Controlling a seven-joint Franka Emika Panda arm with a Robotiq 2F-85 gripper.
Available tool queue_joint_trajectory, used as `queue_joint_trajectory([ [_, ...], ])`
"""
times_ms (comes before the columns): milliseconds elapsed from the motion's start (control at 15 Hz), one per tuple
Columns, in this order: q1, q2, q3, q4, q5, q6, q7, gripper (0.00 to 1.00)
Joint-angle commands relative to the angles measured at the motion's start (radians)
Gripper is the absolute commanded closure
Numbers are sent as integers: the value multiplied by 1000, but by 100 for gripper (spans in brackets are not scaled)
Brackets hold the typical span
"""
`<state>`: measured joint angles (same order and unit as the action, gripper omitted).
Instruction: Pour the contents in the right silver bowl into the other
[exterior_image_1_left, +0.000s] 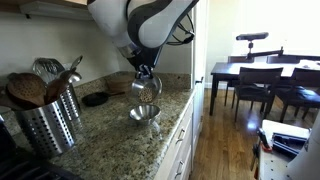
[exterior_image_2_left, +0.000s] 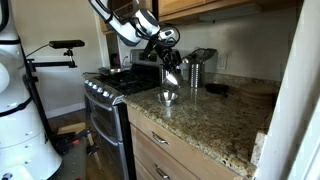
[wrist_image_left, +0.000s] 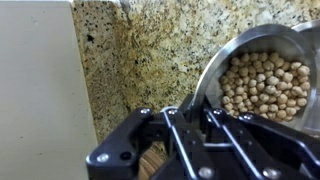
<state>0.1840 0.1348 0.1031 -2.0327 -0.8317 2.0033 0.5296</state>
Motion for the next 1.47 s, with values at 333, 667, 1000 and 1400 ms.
queue_joint_trajectory([
  [333, 2, -40, 9, -28, -3, -28, 17, 94],
  [667, -3, 0, 9, 2, 2, -4, -1, 93],
  [1000, -3, 0, 10, 2, 2, -4, -1, 93],
  [1400, -3, 0, 10, 2, 2, -4, -1, 93],
])
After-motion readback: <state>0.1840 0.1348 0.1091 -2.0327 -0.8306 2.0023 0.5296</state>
